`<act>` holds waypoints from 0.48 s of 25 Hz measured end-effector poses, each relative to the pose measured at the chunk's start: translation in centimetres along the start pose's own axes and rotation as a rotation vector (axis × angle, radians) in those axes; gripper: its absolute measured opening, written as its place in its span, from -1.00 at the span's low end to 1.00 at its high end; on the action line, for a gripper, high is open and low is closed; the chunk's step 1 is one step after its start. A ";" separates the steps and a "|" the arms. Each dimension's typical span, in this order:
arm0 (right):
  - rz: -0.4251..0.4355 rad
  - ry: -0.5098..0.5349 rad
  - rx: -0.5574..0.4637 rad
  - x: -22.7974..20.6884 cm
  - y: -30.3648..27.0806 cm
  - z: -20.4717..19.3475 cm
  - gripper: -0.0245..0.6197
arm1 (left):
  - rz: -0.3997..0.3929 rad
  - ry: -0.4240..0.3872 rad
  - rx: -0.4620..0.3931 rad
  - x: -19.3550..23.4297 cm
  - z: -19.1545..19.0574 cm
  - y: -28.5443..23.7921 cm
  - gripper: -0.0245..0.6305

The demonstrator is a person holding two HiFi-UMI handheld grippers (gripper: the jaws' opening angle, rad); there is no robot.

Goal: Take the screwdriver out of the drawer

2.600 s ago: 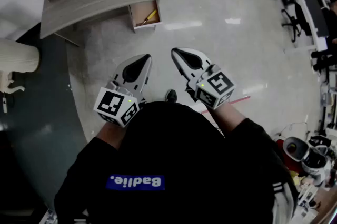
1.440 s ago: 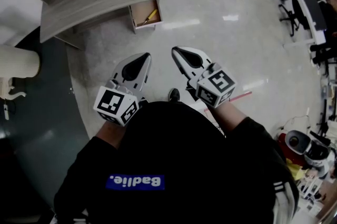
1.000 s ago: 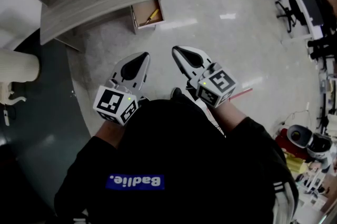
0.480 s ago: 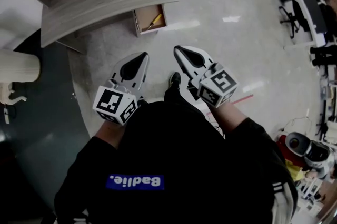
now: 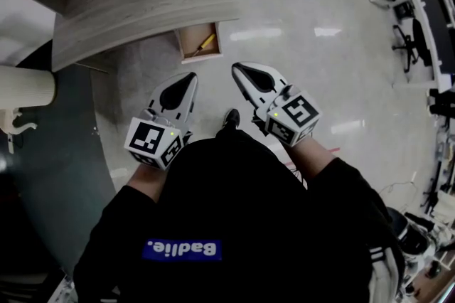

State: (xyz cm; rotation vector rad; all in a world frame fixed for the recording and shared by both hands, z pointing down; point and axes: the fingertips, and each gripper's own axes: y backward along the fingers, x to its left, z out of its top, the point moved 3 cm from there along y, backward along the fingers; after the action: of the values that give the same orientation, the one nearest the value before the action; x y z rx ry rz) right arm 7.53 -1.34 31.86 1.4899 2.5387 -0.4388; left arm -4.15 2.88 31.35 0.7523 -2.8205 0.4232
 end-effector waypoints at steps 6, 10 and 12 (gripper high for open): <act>0.060 0.003 0.026 -4.2 -0.6 -1.4 -0.83 | 0.083 0.016 0.005 0.7 -2.0 -4.1 -0.92; 0.061 -0.006 0.032 -6.2 -2.7 -1.5 -0.83 | 0.099 0.012 0.027 3.2 -2.7 -6.2 -0.92; 0.052 -0.013 0.035 -7.0 -3.5 -1.2 -0.83 | 0.096 0.011 0.039 4.2 -2.8 -7.3 -0.92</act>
State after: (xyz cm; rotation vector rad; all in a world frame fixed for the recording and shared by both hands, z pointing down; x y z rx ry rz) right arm 7.89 -8.36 35.65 1.5558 2.4886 -0.4867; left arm -3.74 -4.19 36.71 0.6220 -2.8544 0.4975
